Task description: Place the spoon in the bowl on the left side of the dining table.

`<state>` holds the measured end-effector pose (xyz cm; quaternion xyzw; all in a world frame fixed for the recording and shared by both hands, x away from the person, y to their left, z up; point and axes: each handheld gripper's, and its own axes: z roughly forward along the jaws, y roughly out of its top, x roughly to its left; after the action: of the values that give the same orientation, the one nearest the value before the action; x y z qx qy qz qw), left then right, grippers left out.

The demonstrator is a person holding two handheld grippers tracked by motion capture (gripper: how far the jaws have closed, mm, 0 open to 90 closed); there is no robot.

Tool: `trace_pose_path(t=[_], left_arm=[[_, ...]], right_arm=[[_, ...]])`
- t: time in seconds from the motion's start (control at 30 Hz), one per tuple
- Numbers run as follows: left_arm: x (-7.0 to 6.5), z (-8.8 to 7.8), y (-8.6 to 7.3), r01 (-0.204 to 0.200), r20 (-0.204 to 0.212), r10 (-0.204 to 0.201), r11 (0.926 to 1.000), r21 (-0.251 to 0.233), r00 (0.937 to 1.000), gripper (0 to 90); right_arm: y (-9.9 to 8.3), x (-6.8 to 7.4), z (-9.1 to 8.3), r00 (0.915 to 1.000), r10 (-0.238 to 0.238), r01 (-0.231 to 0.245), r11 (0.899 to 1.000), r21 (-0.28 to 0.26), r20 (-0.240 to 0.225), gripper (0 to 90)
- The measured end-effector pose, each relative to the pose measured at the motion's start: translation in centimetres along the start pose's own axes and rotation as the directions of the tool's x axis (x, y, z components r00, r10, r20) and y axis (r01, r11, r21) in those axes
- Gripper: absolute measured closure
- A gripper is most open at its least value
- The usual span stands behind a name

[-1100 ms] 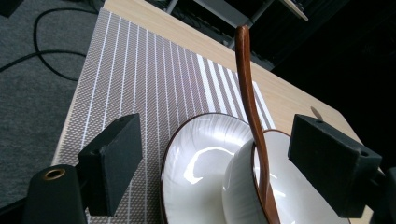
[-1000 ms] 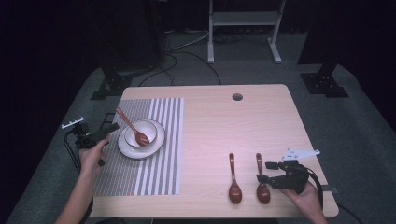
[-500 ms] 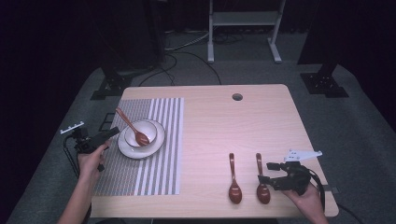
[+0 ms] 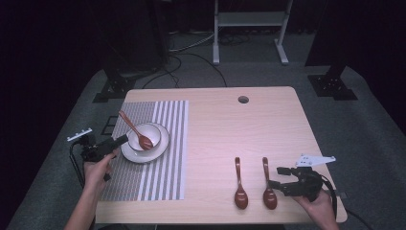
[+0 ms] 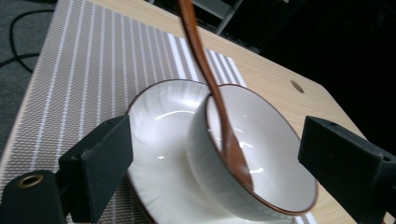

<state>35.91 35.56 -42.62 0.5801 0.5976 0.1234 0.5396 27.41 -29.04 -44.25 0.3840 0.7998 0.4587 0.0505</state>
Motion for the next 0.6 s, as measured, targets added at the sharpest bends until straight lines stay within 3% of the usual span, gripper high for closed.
trace_pose_path(t=[0.1, 0.33, 0.6], left_arm=[[-0.6, -0.1, 0.2, -0.020, 0.006, 0.020, 0.9998, 0.006, 0.9998, 4.3], [-1.3, -0.1, 0.6, -0.030, 0.015, 0.030, 0.9996, 0.002, 0.9994, 3.3], [-2.9, 0.1, 0.7, -0.067, 0.047, 0.067, 0.9977, -0.001, 0.9966, 3.2]], right_arm=[[-0.2, -0.2, -0.4, 0.9999, 0.008, -0.008, 1.000, -0.004, 0.008, 25.8], [-0.4, -0.3, -0.6, 0.9999, 0.010, -0.010, 1.000, -0.008, 0.012, 25.8], [-0.4, -0.3, -0.5, 0.9999, 0.010, -0.010, 1.000, -0.011, 0.013, 25.8]])
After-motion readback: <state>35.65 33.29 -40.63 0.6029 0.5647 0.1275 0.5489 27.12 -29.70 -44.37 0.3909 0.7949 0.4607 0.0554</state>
